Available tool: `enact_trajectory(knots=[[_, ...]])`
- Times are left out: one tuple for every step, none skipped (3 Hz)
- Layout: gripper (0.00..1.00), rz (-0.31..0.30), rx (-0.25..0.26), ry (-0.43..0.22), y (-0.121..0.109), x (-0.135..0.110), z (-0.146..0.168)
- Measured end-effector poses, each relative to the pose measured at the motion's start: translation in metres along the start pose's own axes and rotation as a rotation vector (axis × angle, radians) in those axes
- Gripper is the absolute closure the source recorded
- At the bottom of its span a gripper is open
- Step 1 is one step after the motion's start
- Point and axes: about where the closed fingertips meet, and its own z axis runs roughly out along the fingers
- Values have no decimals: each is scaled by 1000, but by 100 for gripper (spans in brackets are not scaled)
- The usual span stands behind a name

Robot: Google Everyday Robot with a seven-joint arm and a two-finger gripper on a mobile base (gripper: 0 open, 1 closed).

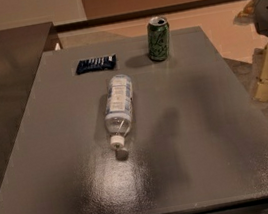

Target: Place blue plastic bottle upright

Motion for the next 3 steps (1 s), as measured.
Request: enact_trajectory(knots=[[0,0,0,0,0,0,0],[0,-103,-17,-1,7,-21,6],[0,-284,-46,-12,23,-60,21]])
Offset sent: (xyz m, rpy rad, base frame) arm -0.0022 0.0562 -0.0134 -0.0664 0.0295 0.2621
